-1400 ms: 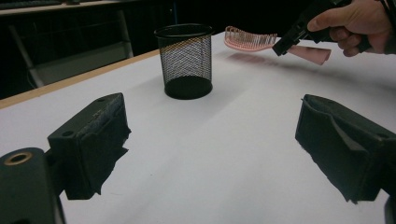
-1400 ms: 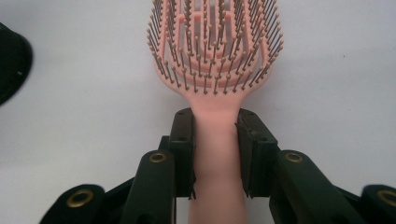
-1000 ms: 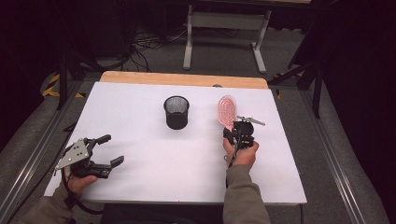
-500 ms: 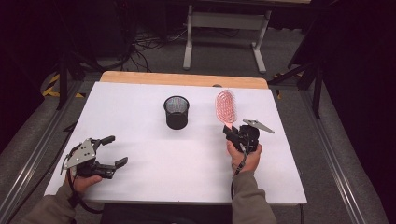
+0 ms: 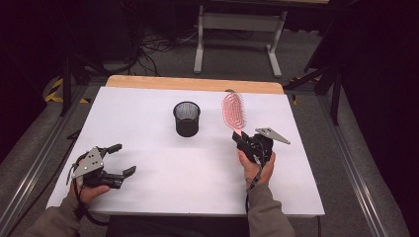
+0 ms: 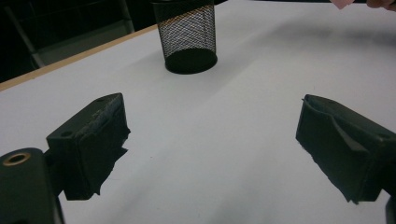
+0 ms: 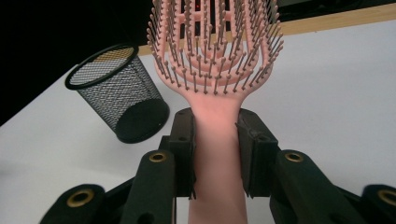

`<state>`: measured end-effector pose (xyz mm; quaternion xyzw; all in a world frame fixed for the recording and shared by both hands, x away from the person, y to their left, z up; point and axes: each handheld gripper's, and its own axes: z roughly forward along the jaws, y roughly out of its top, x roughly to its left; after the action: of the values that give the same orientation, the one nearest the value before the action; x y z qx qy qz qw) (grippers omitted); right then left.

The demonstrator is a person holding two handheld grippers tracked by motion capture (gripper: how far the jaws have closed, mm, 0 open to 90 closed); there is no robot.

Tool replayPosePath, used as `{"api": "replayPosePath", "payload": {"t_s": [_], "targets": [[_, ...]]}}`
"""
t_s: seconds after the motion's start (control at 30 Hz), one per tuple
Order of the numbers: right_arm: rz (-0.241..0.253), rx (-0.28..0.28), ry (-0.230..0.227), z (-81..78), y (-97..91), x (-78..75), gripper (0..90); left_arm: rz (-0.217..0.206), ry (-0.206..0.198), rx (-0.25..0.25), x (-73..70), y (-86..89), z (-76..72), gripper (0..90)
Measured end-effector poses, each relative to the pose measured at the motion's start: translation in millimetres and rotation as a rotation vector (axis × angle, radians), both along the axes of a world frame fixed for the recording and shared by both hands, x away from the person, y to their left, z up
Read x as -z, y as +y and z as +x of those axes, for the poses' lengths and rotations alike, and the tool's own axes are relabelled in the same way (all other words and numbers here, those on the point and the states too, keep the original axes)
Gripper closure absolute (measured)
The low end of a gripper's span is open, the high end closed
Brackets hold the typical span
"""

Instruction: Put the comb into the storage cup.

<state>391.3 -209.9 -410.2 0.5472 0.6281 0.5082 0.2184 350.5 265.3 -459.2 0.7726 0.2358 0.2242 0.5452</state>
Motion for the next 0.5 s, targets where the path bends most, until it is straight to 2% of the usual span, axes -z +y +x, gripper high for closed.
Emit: {"api": "replayPosePath", "payload": {"t_s": [0.17, 0.3, 0.5], "targets": [[-0.026, -0.009, -0.025, -3.5, 6.0, -0.2, 70.1, 0.005, -0.001, 0.005, -0.3, 1.8, -0.7, 10.0], [-0.016, -0.016, -0.045, -5.7, 6.2, -2.1, 70.1, 0.004, 0.001, -0.002, -0.2, 1.6, -0.6, 10.0], [0.005, -0.03, -0.05, -6.8, 3.6, -3.9, 70.1, 0.02, 0.005, -0.017, 1.3, 0.0, 0.8, 10.1]]}}
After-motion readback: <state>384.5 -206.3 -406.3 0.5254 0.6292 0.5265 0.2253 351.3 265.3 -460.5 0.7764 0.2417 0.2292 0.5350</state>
